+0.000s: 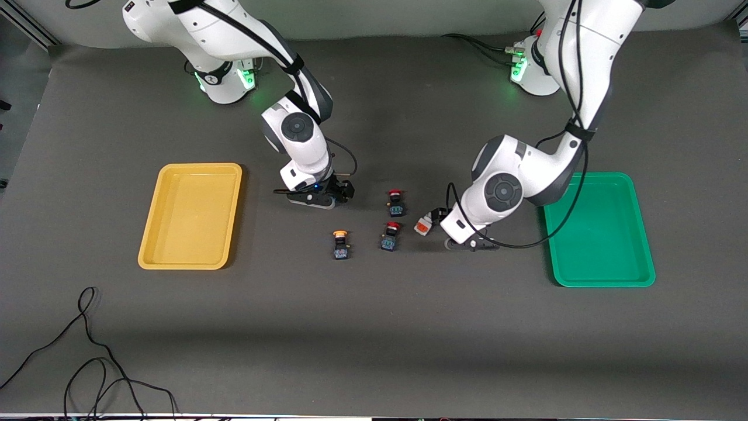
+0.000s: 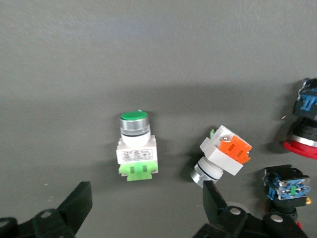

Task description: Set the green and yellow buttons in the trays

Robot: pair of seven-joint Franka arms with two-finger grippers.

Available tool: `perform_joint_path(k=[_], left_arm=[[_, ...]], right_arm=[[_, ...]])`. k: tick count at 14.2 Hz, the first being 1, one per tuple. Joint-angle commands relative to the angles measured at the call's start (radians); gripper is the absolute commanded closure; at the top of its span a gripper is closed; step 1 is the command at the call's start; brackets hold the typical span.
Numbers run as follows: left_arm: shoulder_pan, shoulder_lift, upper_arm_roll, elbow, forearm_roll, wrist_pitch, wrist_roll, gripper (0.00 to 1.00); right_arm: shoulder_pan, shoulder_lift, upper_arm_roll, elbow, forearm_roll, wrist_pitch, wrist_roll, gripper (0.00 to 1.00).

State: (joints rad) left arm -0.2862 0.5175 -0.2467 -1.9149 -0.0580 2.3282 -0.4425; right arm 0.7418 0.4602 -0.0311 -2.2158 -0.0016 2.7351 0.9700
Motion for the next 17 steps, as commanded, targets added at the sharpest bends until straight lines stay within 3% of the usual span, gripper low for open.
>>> perform_joint_path(k=[1,3,4,5,7,9,11,13,14,17], left_arm=[[-0.019,0.002,0.012,-0.065,0.024,0.101,-0.018,0.0],[-0.017,0.025,0.012,-0.07,0.075,0.143,-0.019,0.01],[-0.016,0.027,0.012,-0.07,0.087,0.145,-0.019,0.01],[-0.014,0.029,0.012,-0.07,0.092,0.143,-0.018,0.01],[-0.014,0.036,0.013,-0.07,0.102,0.145,-0.018,0.04],[-0.013,0.047,0.013,-0.07,0.115,0.148,-0.019,0.18],[-0.014,0.05,0.013,-0.07,0.115,0.152,-0.019,0.5],[-0.011,0.049,0.013,-0.07,0.115,0.154,-0.019,0.76],[-0.008,0.042,0.013,-0.07,0.115,0.152,-0.022,0.96],[-0.004,-0.02,0.013,-0.069,0.115,0.123,-0.067,1.0]], right_arm=[[0.013,0.003,-0.012,0.007,-0.025,0.012,0.039,0.08],[0.013,0.011,-0.012,0.007,-0.026,0.012,0.038,0.44],[0.013,0.011,-0.012,0.007,-0.029,0.012,0.036,0.55],[0.013,0.009,-0.012,0.008,-0.029,0.012,0.033,0.61],[0.011,0.0,-0.012,0.01,-0.029,0.006,0.029,0.61],[0.01,-0.034,-0.013,0.019,-0.029,-0.029,0.027,0.61],[0.007,-0.104,-0.013,0.083,-0.029,-0.205,0.022,0.61],[-0.004,-0.164,-0.013,0.219,-0.028,-0.467,0.006,0.61],[-0.008,-0.176,-0.024,0.299,-0.025,-0.597,-0.026,0.61],[-0.009,-0.189,-0.117,0.497,0.014,-0.861,-0.176,0.61]])
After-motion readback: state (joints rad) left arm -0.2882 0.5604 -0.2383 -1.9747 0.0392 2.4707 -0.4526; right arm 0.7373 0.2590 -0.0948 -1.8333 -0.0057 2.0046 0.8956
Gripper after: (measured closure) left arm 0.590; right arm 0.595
